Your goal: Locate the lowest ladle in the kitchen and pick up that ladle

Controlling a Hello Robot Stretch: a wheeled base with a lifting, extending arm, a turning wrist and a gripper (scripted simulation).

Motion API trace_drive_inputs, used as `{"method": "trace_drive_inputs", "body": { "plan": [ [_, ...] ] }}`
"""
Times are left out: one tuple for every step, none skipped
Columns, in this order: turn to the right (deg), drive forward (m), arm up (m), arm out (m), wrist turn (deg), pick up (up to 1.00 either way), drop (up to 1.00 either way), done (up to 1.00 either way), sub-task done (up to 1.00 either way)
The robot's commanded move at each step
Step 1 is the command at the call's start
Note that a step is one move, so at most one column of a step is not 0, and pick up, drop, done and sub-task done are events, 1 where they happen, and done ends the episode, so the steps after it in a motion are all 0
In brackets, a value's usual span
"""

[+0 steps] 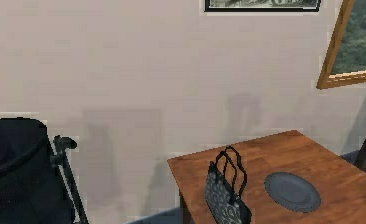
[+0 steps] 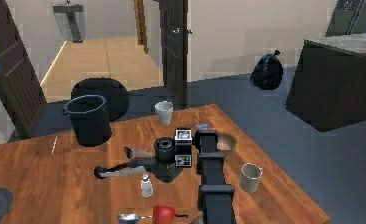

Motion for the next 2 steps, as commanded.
{"method": "trace_drive_inputs", "body": {
  "plan": [
    [0.0, 0.00, -0.30, 0.00, 0.0, 0.00, 0.00, 0.00, 0.00],
    [0.0, 0.00, 0.00, 0.00, 0.0, 1.00, 0.00, 0.00, 0.00]
  ]
}}
